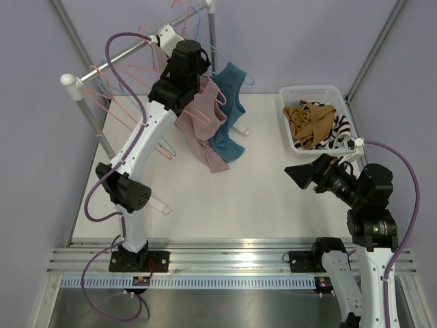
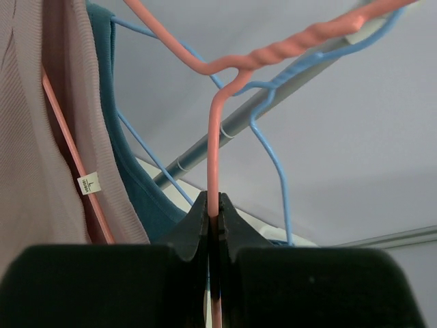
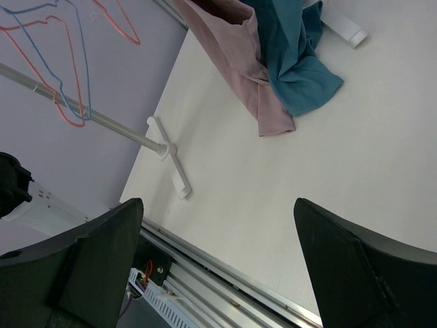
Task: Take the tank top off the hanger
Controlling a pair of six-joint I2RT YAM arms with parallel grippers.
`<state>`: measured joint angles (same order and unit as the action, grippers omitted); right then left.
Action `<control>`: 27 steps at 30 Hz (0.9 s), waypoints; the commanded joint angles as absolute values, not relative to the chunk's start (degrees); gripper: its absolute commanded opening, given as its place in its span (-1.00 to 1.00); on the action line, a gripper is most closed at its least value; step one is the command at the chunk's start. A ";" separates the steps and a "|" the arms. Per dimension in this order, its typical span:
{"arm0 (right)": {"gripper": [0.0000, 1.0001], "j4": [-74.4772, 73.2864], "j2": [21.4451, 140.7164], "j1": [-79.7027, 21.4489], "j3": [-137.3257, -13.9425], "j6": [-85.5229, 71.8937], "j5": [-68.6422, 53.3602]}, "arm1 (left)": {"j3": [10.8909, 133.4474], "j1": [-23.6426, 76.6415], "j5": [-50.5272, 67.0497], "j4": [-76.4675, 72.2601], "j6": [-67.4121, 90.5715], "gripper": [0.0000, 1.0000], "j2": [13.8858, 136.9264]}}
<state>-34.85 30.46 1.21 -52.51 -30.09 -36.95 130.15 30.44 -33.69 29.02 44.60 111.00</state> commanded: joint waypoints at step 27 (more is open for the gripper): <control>0.99 -30.17 35.25 0.79 -57.49 -28.99 -47.16 | 89.76 45.79 -15.40 13.63 48.06 -1.00 71.03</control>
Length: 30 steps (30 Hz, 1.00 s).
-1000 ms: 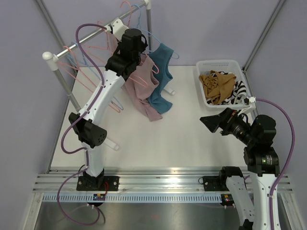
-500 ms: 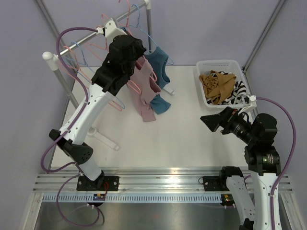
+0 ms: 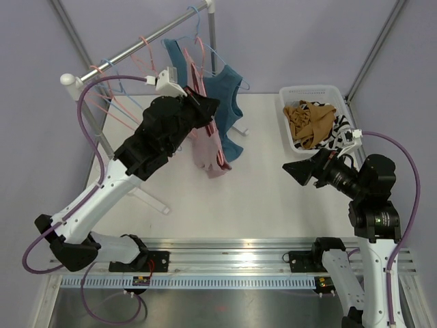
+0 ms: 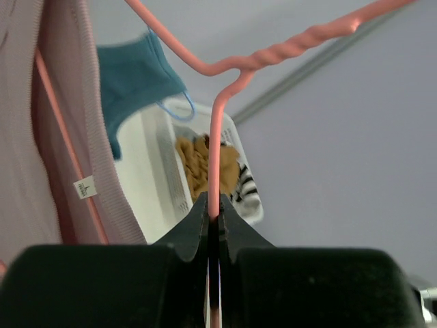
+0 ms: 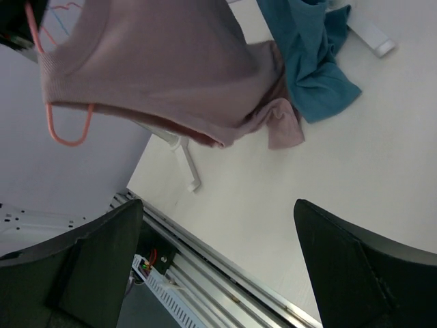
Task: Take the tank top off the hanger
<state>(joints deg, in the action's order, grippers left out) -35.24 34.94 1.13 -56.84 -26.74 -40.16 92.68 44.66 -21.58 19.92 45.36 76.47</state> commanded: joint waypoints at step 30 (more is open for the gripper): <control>0.44 -0.62 52.63 -18.72 -51.06 -26.02 -35.77 | 64.69 61.87 18.01 7.30 48.51 -1.00 57.65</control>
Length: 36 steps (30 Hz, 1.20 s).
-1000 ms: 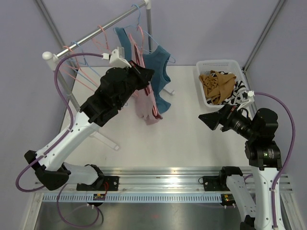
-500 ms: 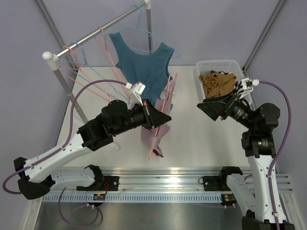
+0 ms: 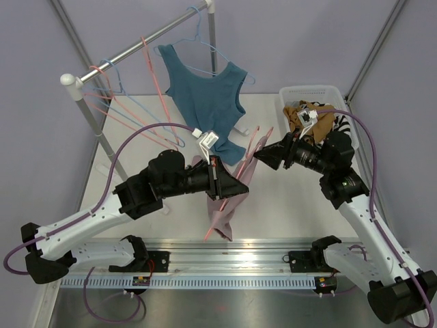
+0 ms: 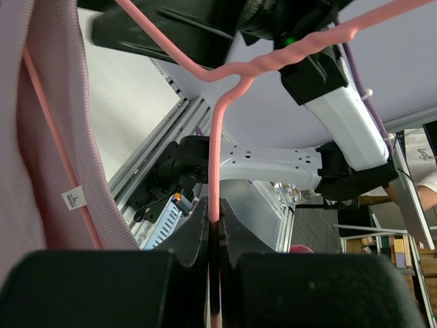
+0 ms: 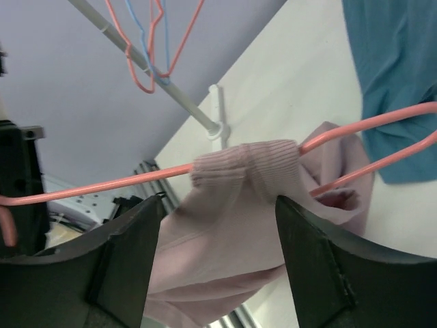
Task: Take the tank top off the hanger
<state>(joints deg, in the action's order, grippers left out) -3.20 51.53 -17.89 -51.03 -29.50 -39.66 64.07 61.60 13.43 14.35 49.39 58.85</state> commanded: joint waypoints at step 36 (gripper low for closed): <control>-1.00 -2.39 57.85 -17.40 -61.17 -27.58 -33.63 | 65.83 61.87 -2.96 -5.85 17.42 -1.00 52.72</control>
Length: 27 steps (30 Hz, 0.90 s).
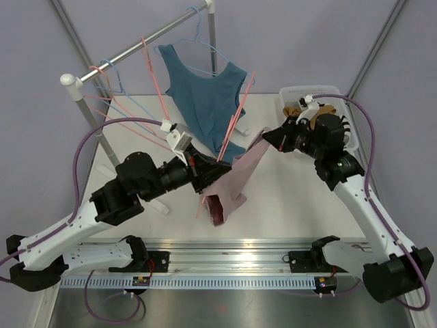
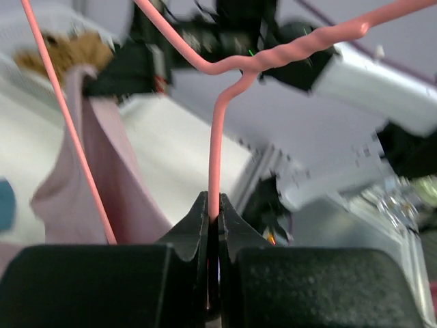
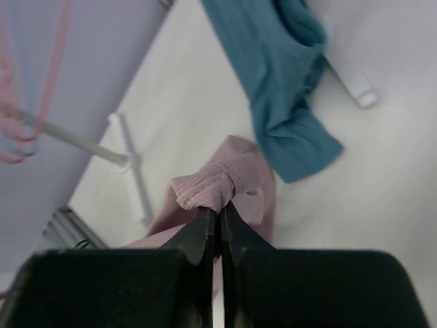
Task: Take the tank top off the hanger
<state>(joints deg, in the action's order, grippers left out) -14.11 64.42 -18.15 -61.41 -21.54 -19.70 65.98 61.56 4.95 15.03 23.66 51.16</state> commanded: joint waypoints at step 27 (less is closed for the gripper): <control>0.99 -14.67 49.40 -18.72 -48.16 -24.17 -25.94 | 86.83 64.07 -50.62 4.55 32.49 -1.00 74.00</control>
<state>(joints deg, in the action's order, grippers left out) -16.56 51.40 -18.22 -46.26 -25.28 -31.97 87.20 63.99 -43.03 0.82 23.11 75.18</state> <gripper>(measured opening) 0.988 0.036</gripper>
